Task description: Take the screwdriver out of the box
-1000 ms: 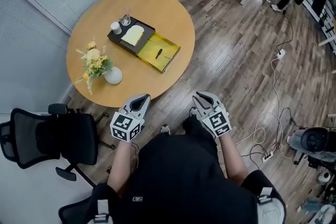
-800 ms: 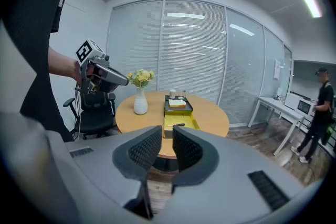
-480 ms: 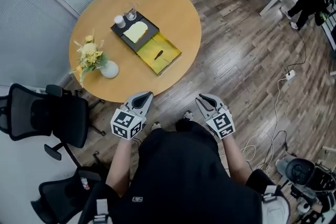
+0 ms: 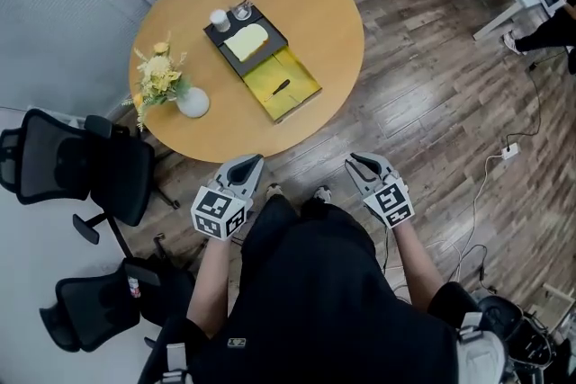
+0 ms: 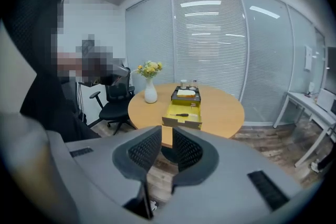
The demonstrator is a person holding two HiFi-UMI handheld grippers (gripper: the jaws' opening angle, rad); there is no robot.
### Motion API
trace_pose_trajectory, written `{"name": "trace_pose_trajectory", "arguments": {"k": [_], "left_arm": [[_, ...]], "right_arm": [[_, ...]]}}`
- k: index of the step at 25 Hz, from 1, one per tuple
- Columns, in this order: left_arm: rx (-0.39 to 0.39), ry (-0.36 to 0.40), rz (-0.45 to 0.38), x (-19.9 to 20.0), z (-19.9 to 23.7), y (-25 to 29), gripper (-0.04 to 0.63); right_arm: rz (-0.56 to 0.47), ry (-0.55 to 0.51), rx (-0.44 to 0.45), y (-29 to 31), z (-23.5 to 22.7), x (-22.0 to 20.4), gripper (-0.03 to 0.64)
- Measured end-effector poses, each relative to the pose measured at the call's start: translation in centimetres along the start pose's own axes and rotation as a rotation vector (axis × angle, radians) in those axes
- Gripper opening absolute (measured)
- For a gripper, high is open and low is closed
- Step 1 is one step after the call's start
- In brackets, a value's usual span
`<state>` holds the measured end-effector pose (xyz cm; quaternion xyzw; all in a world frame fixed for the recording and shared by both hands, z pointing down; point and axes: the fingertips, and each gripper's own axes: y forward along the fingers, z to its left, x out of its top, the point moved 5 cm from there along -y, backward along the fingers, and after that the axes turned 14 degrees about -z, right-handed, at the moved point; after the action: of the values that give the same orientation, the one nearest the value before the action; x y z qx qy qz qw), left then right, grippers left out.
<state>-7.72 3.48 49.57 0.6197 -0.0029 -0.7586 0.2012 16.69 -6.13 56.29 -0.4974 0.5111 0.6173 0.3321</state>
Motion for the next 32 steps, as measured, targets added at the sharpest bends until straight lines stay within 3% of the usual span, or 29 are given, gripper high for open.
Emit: {"name": "trace_pose_trajectory", "arguments": {"k": [4,7,13,21,32], "left_arm": [[-0.006,0.002,0.010,0.2,1.6,1.2,0.006],[-0.035,0.047,0.038,0.2,3.1,2.7,0.006],[-0.143,0.047,0.062,0.4,6.6,6.1,0.006],[-0.271,0.062,0.094,-0.6,11.0,10.1,0.006],[-0.280,0.092,0.171,-3.8,14.3,14.0,0.006]], "right_arm": [[-0.001,0.004,-0.006,1.5,-0.7,0.8,0.057],[0.011,0.018,-0.017,2.6,-0.6,1.4,0.057],[0.032,0.021,-0.062,5.4,-0.3,3.3,0.057],[0.039,0.044,-0.197,8.3,-0.1,3.9,0.057],[0.093,0.033,-0.265,8.9,-0.9,2.3,0.057]]}}
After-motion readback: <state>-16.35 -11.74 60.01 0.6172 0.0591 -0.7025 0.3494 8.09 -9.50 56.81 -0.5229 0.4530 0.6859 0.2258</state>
